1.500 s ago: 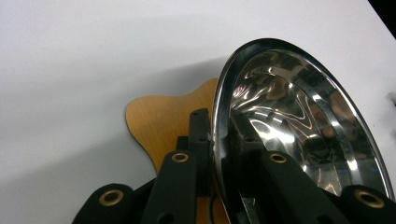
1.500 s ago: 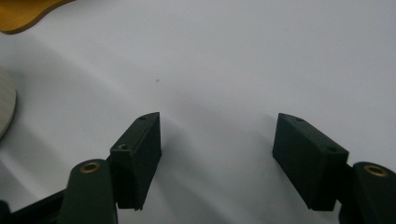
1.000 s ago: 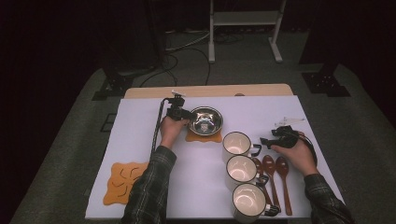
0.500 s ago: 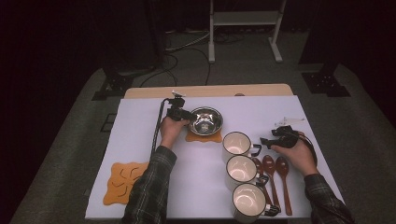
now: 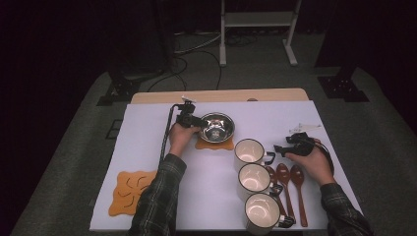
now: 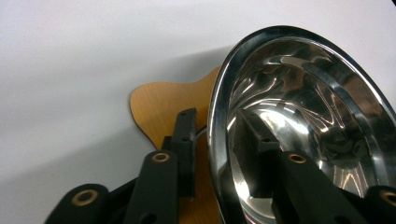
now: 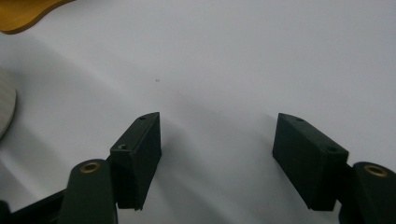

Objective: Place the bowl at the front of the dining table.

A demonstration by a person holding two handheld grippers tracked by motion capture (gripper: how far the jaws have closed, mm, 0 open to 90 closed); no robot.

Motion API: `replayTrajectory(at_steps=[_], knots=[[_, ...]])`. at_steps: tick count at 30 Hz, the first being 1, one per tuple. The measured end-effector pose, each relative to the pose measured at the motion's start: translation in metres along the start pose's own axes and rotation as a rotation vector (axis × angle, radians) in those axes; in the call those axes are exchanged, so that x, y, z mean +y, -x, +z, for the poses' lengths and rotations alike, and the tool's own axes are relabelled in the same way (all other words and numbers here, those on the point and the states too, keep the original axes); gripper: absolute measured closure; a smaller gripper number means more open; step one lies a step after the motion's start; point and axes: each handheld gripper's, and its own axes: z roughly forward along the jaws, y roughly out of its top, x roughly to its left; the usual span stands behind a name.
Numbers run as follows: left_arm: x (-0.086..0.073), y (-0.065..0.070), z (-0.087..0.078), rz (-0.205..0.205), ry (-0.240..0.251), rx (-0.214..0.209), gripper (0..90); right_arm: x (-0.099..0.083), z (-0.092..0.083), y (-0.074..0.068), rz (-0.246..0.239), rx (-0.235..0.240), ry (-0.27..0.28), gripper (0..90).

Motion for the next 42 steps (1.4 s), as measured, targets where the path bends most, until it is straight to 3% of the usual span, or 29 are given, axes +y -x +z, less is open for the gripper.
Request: replayTrajectory(at_steps=[5,19,28,34,42], knots=[[0.000,0.000,0.000,0.004,-0.001,-0.001,62.1,0.000,0.000,0.000,0.000,0.001,0.000,30.5],[0.001,0.000,-0.001,0.018,-0.002,-0.009,31.5,0.000,0.000,0.000,0.000,0.000,0.000,30.5],[0.001,0.004,-0.006,0.061,0.006,0.046,11.8,0.000,0.000,0.000,0.000,0.000,0.000,30.5],[0.003,0.006,-0.012,0.084,0.010,0.056,2.5,0.000,0.000,0.000,0.000,0.000,0.000,30.5],[0.001,0.011,-0.021,0.118,0.032,0.072,1.5,0.000,0.000,0.000,0.000,0.000,0.000,30.5]])
